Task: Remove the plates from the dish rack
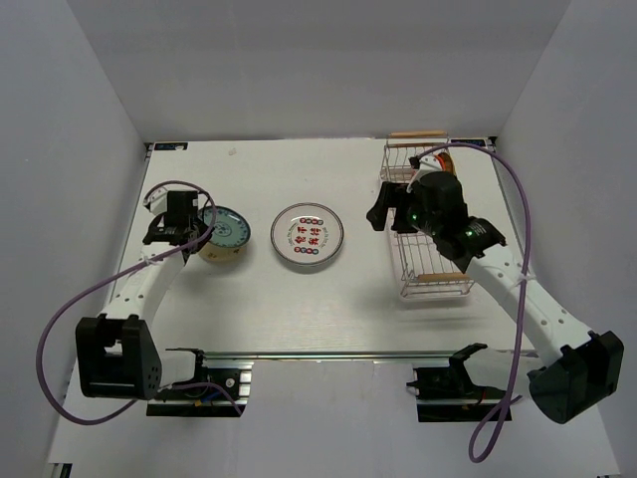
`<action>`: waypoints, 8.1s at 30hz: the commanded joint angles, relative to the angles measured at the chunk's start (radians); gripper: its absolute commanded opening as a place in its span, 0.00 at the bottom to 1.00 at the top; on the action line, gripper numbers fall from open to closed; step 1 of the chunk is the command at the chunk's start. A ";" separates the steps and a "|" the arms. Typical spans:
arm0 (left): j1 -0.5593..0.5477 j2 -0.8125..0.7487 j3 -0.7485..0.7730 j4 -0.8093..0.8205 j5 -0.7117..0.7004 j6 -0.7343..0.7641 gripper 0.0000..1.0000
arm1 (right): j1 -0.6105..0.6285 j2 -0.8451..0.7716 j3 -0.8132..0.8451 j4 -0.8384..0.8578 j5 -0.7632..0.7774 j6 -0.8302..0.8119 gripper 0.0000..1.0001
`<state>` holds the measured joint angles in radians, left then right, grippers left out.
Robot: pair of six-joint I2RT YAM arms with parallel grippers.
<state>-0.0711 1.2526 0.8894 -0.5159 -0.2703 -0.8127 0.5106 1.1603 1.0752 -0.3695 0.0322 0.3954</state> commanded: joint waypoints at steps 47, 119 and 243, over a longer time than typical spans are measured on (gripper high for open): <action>0.056 -0.001 0.117 -0.061 0.146 0.133 0.98 | -0.257 0.381 0.295 -0.085 0.374 -0.188 0.89; 0.037 -0.234 -0.056 0.381 1.084 0.239 0.98 | -0.203 0.171 0.078 0.256 -0.637 0.066 0.00; 0.116 0.021 0.181 -0.058 0.171 0.142 0.98 | -0.428 0.681 0.580 0.006 0.302 -0.475 0.11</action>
<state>0.0483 1.2991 1.0298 -0.5835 -0.1211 -0.6868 0.0834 1.8599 1.5974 -0.3595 0.3031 -0.0883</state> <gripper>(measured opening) 0.981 0.179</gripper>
